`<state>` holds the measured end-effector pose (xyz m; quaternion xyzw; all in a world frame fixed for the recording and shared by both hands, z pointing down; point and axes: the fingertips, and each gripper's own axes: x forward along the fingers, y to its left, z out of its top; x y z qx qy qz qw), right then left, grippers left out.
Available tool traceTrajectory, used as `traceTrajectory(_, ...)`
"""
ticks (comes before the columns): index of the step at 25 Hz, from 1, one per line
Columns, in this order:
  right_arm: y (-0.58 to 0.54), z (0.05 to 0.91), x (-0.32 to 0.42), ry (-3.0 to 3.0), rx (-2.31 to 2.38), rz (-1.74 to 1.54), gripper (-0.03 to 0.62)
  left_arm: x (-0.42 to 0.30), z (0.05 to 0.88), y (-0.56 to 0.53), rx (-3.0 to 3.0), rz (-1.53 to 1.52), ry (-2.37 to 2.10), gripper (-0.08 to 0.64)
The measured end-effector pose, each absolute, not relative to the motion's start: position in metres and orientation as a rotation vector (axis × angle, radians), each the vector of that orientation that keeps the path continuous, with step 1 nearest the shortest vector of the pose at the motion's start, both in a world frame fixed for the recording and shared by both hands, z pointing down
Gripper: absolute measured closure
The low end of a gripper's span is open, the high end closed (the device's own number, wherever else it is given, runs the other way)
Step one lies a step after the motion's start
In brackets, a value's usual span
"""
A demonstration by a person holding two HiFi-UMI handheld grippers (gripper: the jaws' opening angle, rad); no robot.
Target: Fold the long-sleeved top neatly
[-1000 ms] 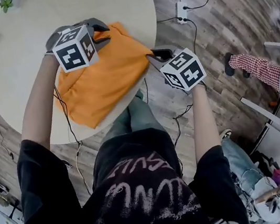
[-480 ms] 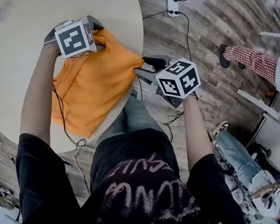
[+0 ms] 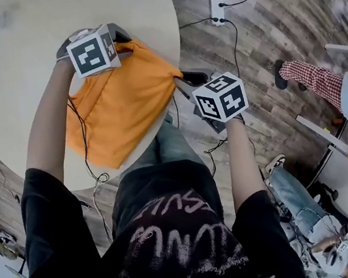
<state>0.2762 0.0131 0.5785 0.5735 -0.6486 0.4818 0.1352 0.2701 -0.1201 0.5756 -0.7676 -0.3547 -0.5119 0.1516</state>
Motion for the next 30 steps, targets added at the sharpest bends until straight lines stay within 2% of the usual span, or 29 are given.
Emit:
traceTrajectory(8, -0.006, 0.527, 0.337, -1.807, 1.845, 0.988, 0.526, 0.302, 0.51, -0.14, -2.308, -1.189, -0.688, 0.442)
traceTrajectory(12, -0.02, 0.495, 0.339, -1.791, 1.87, 0.798, 0.525, 0.291, 0.48, -0.15, -2.326, -1.102, -0.606, 0.442)
traceTrajectory(22, -0.008, 0.425, 0.247, -1.694, 1.915, 0.49, 0.525, 0.204, 0.425, -0.134, -2.25, -0.936, -0.604, 0.443)
traceTrajectory(30, 0.01, 0.419, 0.151, -1.649, 1.93, 0.386, 0.517, 0.121, 0.422, -0.12, -2.186, -0.824, -0.536, 0.457)
